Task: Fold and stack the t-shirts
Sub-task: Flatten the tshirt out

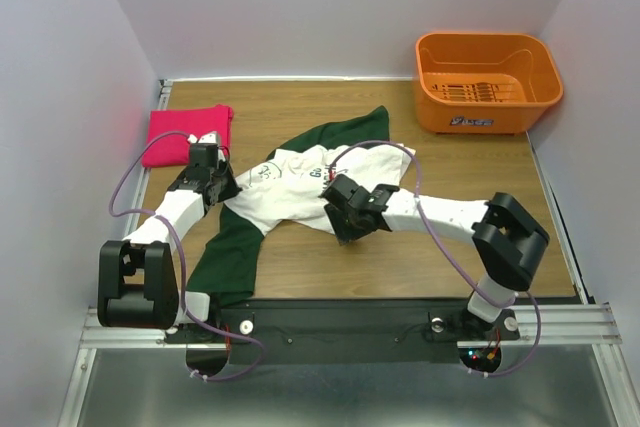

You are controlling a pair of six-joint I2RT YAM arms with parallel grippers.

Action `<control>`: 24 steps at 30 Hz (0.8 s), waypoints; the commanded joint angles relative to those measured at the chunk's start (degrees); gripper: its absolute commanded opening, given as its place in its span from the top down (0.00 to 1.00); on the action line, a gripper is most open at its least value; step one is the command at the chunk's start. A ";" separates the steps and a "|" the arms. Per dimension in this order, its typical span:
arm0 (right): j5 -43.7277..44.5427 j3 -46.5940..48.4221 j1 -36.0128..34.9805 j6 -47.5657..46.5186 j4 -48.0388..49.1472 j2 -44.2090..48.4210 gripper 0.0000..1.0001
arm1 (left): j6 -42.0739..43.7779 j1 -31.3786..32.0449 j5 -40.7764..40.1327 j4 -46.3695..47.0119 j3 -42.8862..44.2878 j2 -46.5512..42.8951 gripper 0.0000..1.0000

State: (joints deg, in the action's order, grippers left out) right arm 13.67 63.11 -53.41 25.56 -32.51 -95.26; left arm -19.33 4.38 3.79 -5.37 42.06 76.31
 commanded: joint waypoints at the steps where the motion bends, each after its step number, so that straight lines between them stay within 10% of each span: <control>1: 3.20 3.06 -1.78 1.24 3.24 -3.87 0.41 | 0.96 -0.25 1.66 1.85 0.04 -1.08 1.00; 10: 6.27 1.84 -2.93 3.53 6.32 -8.62 0.41 | 0.79 -0.25 2.01 1.85 0.04 -1.43 1.00; 18: 15.67 0.61 -2.93 -0.15 5.45 -6.70 0.97 | 1.23 -0.25 0.96 1.59 0.12 -1.43 1.00; 24: 39.65 8.77 -2.49 -15.61 -13.26 -0.01 0.99 | 1.67 -0.25 -1.51 0.53 0.39 -1.52 1.00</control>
State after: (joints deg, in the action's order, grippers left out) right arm 34.57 65.84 -56.23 20.16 -34.87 -101.14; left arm -18.85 4.38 4.03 -5.41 42.06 76.31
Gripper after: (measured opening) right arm 0.043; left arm 0.018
